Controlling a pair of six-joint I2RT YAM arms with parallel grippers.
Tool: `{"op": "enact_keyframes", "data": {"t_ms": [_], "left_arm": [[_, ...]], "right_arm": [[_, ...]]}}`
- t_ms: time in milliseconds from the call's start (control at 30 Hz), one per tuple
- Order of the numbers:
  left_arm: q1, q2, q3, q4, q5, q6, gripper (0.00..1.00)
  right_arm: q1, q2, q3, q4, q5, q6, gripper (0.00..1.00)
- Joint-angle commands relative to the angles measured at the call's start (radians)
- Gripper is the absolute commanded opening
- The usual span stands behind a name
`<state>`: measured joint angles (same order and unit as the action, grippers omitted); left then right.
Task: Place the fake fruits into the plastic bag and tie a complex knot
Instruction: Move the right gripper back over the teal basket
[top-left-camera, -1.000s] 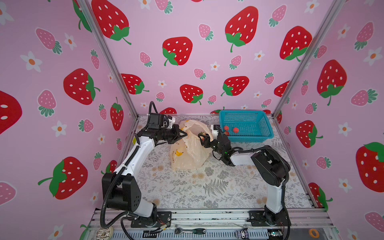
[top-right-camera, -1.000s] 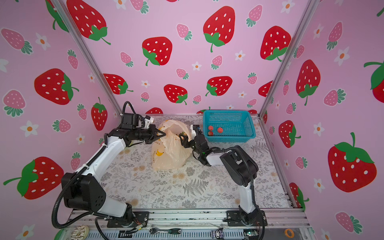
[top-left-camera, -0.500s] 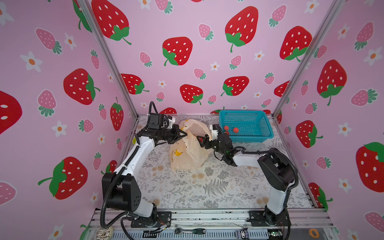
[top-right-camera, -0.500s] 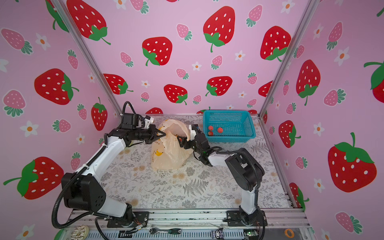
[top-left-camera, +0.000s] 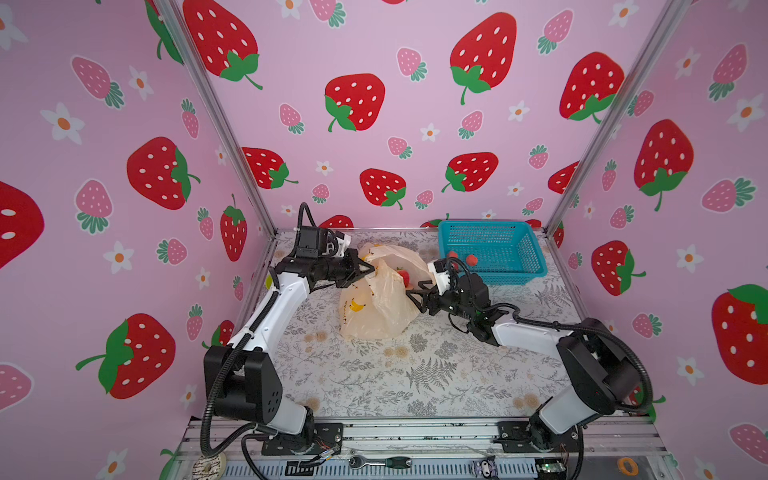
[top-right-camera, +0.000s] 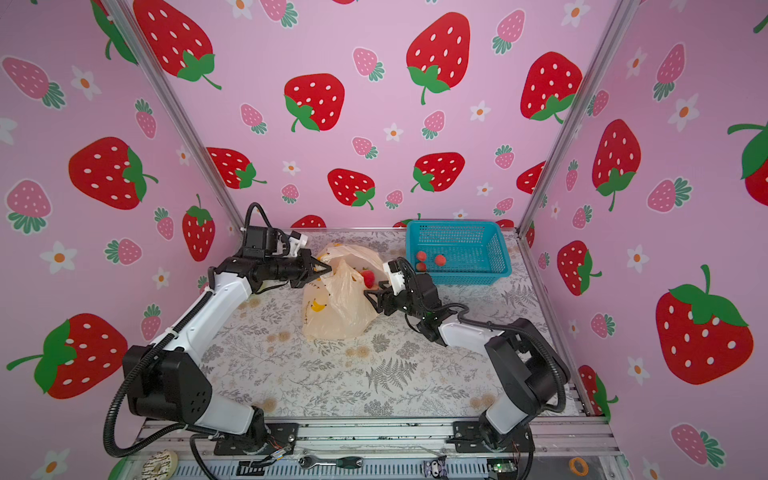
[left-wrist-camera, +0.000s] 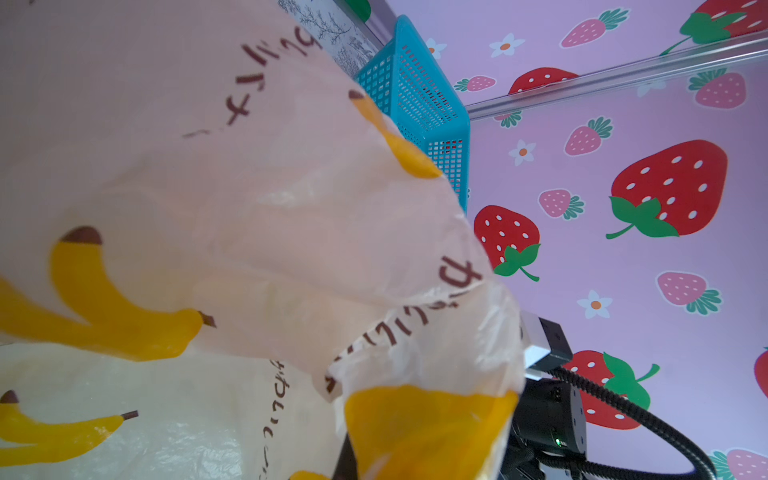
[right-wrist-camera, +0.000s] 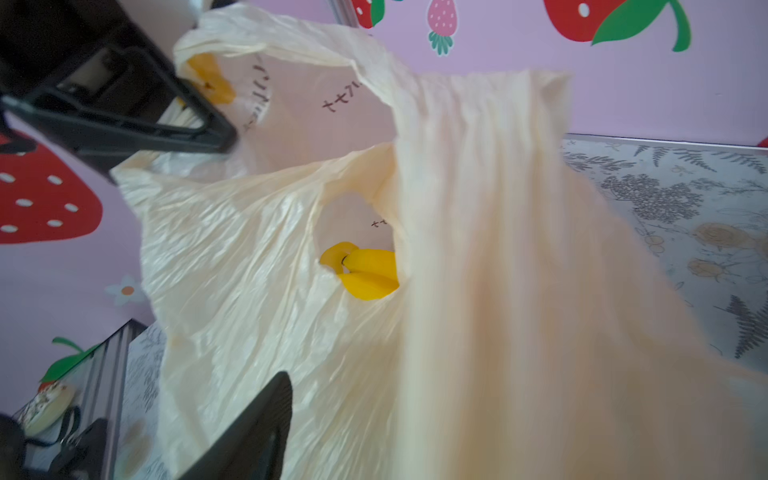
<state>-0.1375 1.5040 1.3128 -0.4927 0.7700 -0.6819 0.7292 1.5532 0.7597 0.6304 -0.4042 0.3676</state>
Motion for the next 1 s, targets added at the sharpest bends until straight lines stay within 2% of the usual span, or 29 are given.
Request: {"op": "enact_keyframes", "data": {"t_ms": [0,233,367,467,600,733,833,967], "left_arm": [[-0.001,-0.011,0.000,0.006,0.012,0.000,0.00],[0.002,-0.013,0.000,0.006,0.011,0.001,0.00],[0.000,-0.016,-0.001,0.007,0.008,0.001,0.00],[0.000,-0.016,-0.001,0.007,0.010,-0.001,0.00],[-0.001,-0.025,-0.001,0.008,0.009,0.001,0.00],[-0.002,-0.026,-0.001,0.008,0.011,0.001,0.00],[-0.002,-0.024,0.000,0.009,0.015,-0.001,0.00],[-0.001,-0.024,-0.001,0.008,0.008,0.000,0.00]], "right_arm": [[-0.013,-0.086,-0.041,-0.184,-0.123,-0.153,0.69],[-0.160,-0.290,-0.118,-0.340,-0.118,-0.203,0.69],[-0.294,-0.330,-0.089,-0.337,-0.027,-0.108,0.68],[-0.393,-0.284,-0.016,-0.322,0.058,-0.037,0.68],[-0.450,-0.061,0.198,-0.414,0.128,-0.069,0.67],[-0.477,0.184,0.441,-0.536,0.106,-0.122,0.67],[-0.478,0.338,0.621,-0.643,0.137,-0.157,0.67],[-0.478,0.508,0.818,-0.750,0.105,-0.167,0.66]]}}
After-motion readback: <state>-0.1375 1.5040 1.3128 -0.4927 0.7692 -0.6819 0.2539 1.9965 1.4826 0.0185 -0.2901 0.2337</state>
